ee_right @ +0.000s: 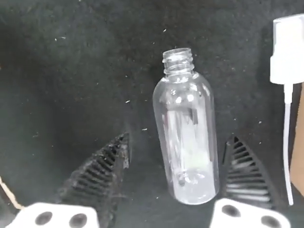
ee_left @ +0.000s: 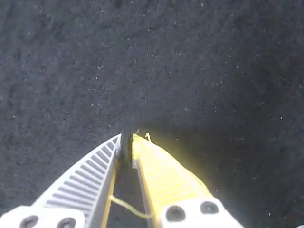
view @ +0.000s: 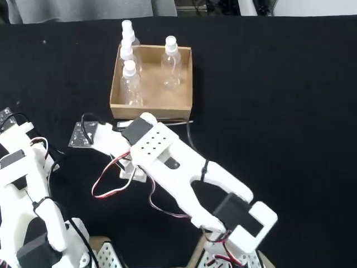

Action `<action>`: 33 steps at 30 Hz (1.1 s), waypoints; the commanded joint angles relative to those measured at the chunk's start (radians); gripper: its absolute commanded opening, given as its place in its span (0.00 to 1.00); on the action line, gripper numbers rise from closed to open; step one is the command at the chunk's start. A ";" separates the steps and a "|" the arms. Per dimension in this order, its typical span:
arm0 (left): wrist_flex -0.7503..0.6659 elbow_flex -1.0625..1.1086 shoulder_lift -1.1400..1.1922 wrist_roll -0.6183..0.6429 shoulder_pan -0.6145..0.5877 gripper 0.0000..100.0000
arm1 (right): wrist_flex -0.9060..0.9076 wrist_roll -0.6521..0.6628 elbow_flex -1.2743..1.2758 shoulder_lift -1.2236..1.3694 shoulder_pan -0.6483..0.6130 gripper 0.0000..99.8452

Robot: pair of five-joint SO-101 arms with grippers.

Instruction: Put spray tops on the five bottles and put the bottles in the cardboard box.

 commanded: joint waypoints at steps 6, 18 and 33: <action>-0.017 -0.015 -0.040 0.009 -0.013 0.03 | 0.000 0.014 -0.140 0.099 -0.017 0.28; -0.017 -0.015 -0.040 0.009 -0.013 0.03 | -0.002 0.063 -0.182 0.251 -0.011 0.28; -0.017 -0.015 -0.040 0.008 -0.013 0.03 | -0.005 0.080 -0.183 0.335 -0.009 0.28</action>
